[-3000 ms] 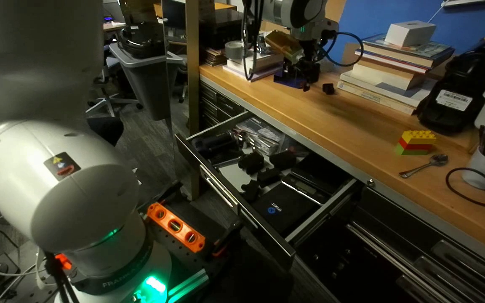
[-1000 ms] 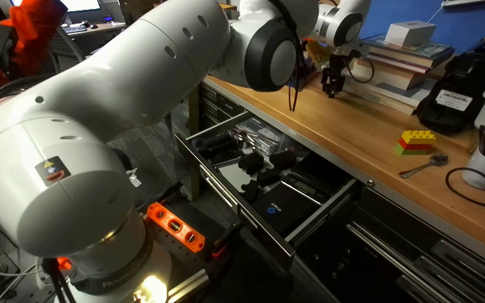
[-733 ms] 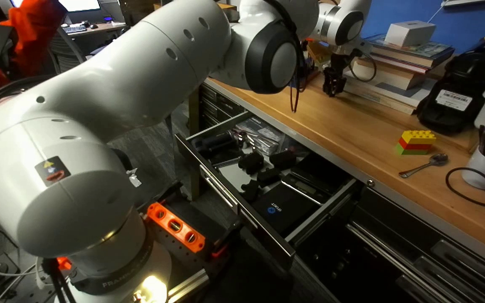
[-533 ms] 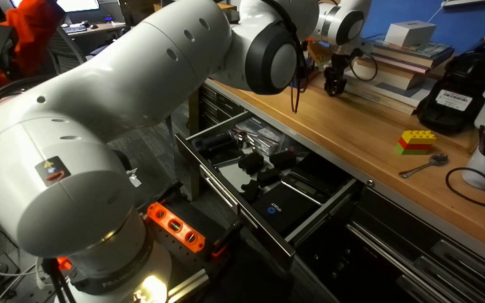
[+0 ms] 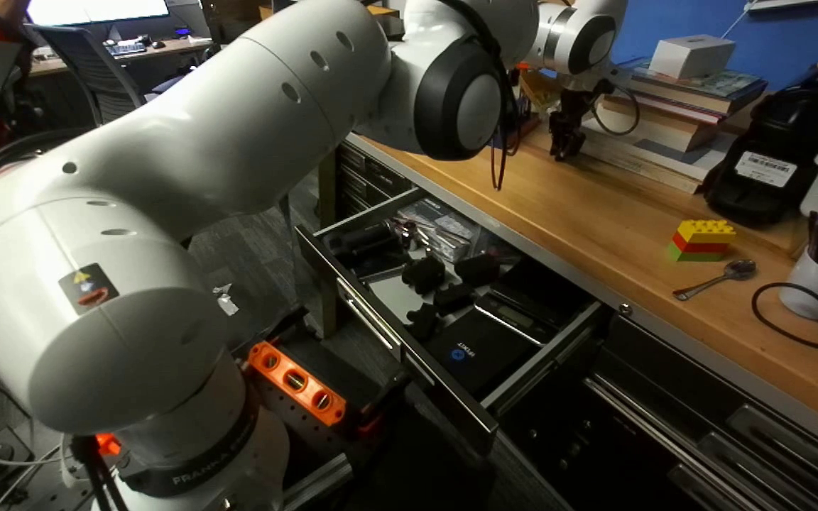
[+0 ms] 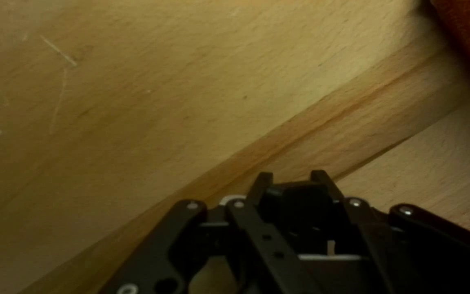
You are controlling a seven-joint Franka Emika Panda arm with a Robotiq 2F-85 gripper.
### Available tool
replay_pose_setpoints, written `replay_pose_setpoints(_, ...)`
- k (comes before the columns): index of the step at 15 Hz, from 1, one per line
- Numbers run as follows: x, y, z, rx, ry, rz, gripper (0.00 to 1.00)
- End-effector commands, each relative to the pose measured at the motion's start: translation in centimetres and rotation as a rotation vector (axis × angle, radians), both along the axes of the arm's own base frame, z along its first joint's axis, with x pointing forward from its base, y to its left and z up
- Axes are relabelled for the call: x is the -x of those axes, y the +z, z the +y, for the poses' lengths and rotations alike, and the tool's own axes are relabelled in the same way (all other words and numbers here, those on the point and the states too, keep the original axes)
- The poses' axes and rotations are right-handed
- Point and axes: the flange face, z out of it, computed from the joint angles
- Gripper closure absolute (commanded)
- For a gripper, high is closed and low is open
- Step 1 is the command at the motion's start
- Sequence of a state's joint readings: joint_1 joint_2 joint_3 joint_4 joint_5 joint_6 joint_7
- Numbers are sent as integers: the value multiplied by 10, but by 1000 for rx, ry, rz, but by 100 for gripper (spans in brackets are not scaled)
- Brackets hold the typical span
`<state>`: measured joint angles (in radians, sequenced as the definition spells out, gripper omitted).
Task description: Put the black objects in the drawer and close it
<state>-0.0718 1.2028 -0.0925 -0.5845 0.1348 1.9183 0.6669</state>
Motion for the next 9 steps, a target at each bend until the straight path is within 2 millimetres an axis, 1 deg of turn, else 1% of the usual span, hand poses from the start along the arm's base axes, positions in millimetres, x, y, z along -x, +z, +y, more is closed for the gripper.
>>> replay_pose_setpoints(1,7,3,-19,35,25,48,83)
replay_pose_setpoints(4,19,8,-35,14,71,120,84)
replay_pose_setpoints(9,45,17,-60,-111,226,236,84)
